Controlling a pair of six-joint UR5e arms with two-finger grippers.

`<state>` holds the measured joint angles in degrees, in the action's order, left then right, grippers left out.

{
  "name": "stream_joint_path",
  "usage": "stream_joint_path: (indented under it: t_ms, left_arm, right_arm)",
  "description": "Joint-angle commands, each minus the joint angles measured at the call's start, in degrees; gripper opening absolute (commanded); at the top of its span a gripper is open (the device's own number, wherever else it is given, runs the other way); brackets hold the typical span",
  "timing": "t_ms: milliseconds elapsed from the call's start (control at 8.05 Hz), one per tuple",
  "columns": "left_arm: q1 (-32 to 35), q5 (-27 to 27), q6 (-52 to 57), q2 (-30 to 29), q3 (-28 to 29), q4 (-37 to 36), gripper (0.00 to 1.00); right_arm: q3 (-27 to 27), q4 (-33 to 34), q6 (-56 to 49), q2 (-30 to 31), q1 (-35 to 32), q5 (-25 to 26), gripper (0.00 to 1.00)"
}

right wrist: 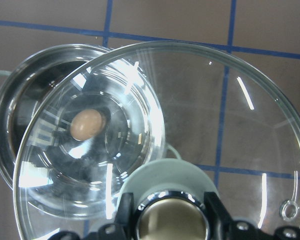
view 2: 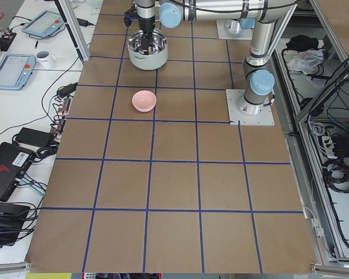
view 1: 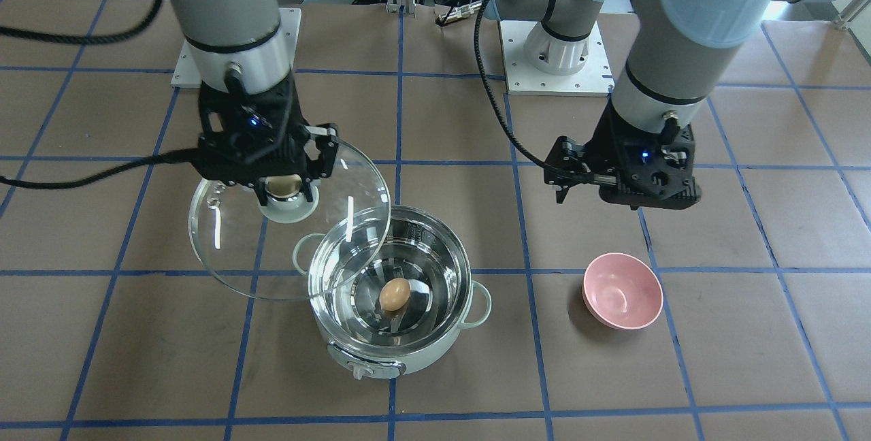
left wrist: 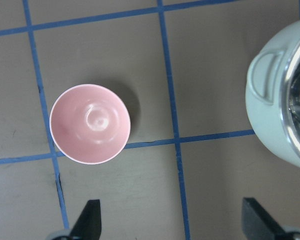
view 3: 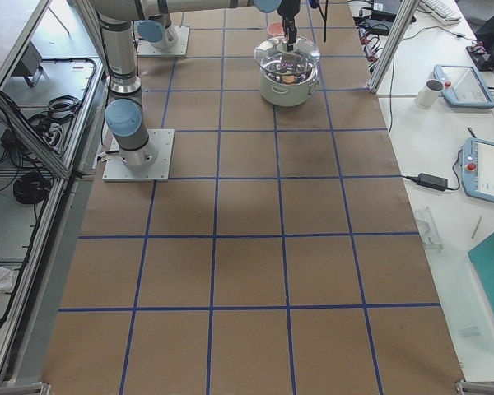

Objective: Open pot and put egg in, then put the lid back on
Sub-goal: 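Carry the glass lid over the pot with the right gripper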

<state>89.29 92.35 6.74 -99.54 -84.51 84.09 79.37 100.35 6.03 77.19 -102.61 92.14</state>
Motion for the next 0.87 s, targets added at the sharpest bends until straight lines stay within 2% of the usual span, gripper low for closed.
stream_joint_path:
  t_ms: [0,124,745]
  left_arm:
    - [-5.3,0.6,0.1,1.4,-0.7,1.8,1.00]
    - [-5.4,0.3,0.1,1.4,-1.3,1.9,1.00]
    - [-3.9,0.4,-5.1,5.4,-3.3,0.1,1.00]
  right_arm:
    - [-0.7,10.3,11.7,-9.2,-7.1,-0.4,0.20]
    - [-1.4,12.2,14.2,-11.6,-7.7,-0.5,0.20]
    - [-1.0,12.2,13.9,-13.1,-7.9,-1.0,0.21]
